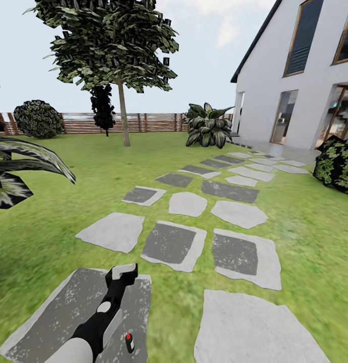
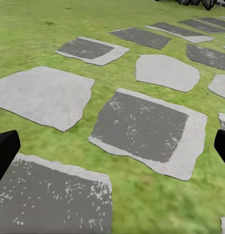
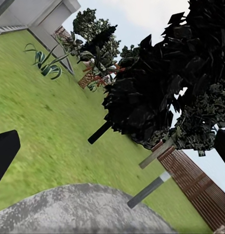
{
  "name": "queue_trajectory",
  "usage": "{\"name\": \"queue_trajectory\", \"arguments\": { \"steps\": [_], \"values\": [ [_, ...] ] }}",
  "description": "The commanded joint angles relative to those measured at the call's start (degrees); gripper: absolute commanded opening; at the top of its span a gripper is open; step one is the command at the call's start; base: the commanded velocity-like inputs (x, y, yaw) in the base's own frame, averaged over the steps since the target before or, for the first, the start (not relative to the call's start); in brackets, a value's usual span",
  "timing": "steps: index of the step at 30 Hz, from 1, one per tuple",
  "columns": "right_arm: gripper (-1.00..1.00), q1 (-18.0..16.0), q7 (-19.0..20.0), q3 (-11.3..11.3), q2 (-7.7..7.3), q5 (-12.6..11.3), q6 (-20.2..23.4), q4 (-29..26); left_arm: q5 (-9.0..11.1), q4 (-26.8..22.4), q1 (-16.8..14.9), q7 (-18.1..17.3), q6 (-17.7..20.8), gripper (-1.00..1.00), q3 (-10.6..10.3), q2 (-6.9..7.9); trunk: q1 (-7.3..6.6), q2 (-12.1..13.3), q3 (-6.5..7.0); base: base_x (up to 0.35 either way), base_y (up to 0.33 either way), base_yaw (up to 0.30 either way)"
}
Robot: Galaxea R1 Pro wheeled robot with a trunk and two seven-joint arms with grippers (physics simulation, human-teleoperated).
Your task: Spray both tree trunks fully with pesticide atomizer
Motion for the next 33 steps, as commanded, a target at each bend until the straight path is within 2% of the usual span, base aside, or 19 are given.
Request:
{"name": "queue_trajectory", "arguments": {
  "steps": [1,9,16,19,20,22,26,30,33],
  "values": [
    [1.0,-0.1,0.0,-0.1,0.0,0.0,-0.3,0.1,0.3,0.1,0.0,-0.1,-0.2,1.0,0.1,0.01,0.22,-0.4,-0.24,0.0,0.0,0.0],
    [1.0,-0.1,0.0,-0.1,-0.11,0.0,-0.3,-0.4,0.3,0.2,0.0,-0.1,-0.1,1.0,0.1,0.14,1.98,-3.7,-1.68,0.0,0.0,0.0],
    [1.0,-0.1,-1.6,-0.3,-0.17,0.0,-1.1,-4.4,0.3,0.3,0.0,-0.1,-0.1,1.0,0.2,0.21,3.51,-6.5,-2.93,0.0,0.0,0.0],
    [1.0,-0.1,-3.8,-0.3,-0.18,0.0,-1.2,-6.9,0.3,0.3,0.0,-0.1,-0.2,1.0,0.2,0.27,4.17,-7.7,-3.47,0.0,0.0,0.0],
    [1.0,-0.1,-6.4,-0.3,-0.18,0.1,-1.2,-8.3,0.3,0.3,0.0,-0.1,-0.2,1.0,0.2,0.29,4.39,-8.1,-3.65,0.0,0.0,0.0],
    [1.0,-0.1,-8.8,-0.2,-0.18,0.1,-1.2,-9.2,0.3,0.3,0.0,-0.1,-0.2,1.0,0.2,0.3,4.83,-8.9,-4.01,0.0,0.0,0.0],
    [1.0,-0.1,-11.6,0.0,-0.13,0.3,-1.2,-10.4,0.3,0.3,0.0,-0.1,-0.2,1.0,0.2,0.32,5.71,-10.5,-4.73,0.0,0.0,0.0],
    [1.0,-0.1,-12.4,0.1,-0.03,2.1,-1.5,-10.7,0.3,0.3,0.0,-0.1,-0.2,1.0,0.2,0.33,6.59,-12.1,-5.45,0.0,0.0,0.0],
    [1.0,-0.1,-12.6,0.6,0.16,6.6,-1.6,-10.8,0.3,0.3,0.0,-0.1,-0.2,1.0,0.2,0.33,7.25,-13.3,-5.98,0.0,0.0,0.0]
  ]
}}
